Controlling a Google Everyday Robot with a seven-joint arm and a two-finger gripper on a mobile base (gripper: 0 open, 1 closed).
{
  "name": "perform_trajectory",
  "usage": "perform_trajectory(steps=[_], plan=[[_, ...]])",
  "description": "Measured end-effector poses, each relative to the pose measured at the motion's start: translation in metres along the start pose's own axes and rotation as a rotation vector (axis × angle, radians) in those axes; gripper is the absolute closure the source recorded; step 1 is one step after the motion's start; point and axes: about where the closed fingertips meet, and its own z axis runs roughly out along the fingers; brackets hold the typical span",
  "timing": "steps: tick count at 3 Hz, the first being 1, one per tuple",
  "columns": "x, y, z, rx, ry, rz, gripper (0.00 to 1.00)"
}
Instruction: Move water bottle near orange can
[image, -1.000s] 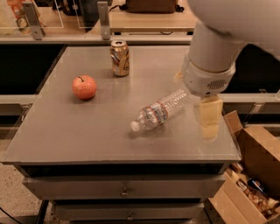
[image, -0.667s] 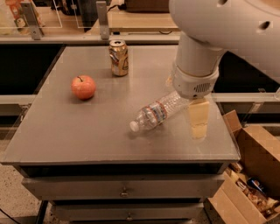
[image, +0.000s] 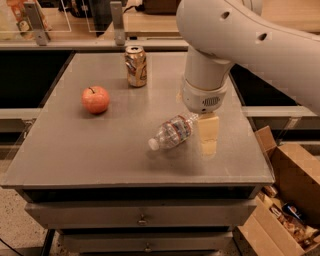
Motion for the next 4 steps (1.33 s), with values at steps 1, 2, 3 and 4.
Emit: perform_trajectory(steps=[1, 2, 3, 4], plan=[[-0.011, -0.006, 0.010, -0.022, -0.059, 0.004, 0.16], [-0.018, -0.005, 0.012, -0.067, -0.168, 0.036, 0.39], [-0.024, -0.006, 0.011, -0.068, -0.191, 0.036, 0.63], [-0.025, -0.007, 0.011, -0.064, -0.192, 0.035, 0.87]])
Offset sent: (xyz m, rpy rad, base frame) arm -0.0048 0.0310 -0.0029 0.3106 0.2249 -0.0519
